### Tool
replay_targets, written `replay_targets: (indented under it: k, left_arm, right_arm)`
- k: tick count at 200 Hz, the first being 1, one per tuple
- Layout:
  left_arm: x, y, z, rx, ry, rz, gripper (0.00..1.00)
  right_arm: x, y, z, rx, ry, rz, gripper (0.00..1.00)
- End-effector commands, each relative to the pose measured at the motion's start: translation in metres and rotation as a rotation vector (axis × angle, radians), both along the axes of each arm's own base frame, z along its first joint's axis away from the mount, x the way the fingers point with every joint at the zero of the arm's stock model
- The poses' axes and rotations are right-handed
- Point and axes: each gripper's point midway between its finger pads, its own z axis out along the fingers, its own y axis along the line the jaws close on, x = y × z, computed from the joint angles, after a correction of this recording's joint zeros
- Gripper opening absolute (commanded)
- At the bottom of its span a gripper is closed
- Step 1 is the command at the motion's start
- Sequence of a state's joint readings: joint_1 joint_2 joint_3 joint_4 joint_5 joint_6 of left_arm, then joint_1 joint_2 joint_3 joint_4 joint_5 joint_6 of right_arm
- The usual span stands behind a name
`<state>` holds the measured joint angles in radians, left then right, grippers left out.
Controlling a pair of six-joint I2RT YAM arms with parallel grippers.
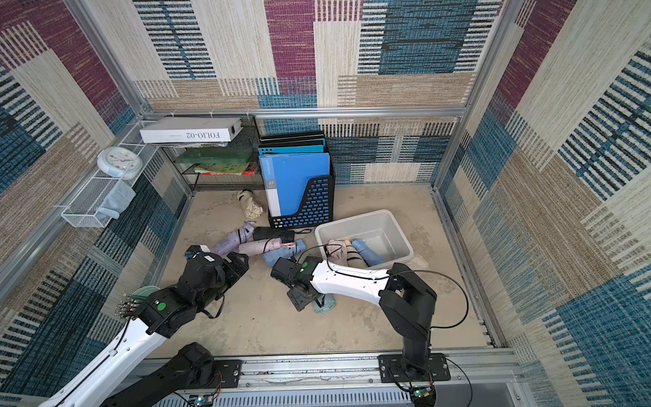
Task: Put the umbrella into the storage box
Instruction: Pick up the umbrella from the center of the board.
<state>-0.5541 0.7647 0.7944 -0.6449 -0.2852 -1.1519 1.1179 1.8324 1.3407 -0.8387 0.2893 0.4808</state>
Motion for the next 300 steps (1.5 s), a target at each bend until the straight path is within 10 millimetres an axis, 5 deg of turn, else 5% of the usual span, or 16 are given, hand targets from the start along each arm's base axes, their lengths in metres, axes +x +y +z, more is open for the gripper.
replay_targets:
  k: [1, 91, 135, 168, 196, 300]
  left_arm:
    - [-0.001, -0.001, -0.003, -0.002, 0.014, -0.005, 0.93]
    - [-0.003, -0.004, -0.007, -0.011, 0.024, -0.019, 0.93]
    - [-0.003, -0.007, -0.009, -0.021, 0.027, -0.03, 0.93]
    - [-0.003, -0.007, -0.009, -0.026, 0.025, -0.033, 0.93]
    - [-0.003, -0.008, -0.009, -0.028, 0.025, -0.032, 0.92]
    - [-0.003, -0.008, -0.01, -0.037, 0.027, -0.029, 0.92]
  right_arm:
    - [0.005, -0.011, -0.008, -0.066, -0.029, -0.031, 0.86]
    - [0.007, -0.019, -0.04, -0.133, -0.017, -0.038, 0.82]
    - [-0.015, 0.017, -0.045, 0.052, 0.096, 0.069, 0.79]
    - [-0.023, 0.04, -0.024, 0.204, 0.122, 0.103, 0.81]
    - [-0.006, 0.029, -0.01, 0.182, 0.045, -0.014, 0.88]
    - [-0.011, 0.023, -0.052, 0.058, 0.119, -0.014, 0.84]
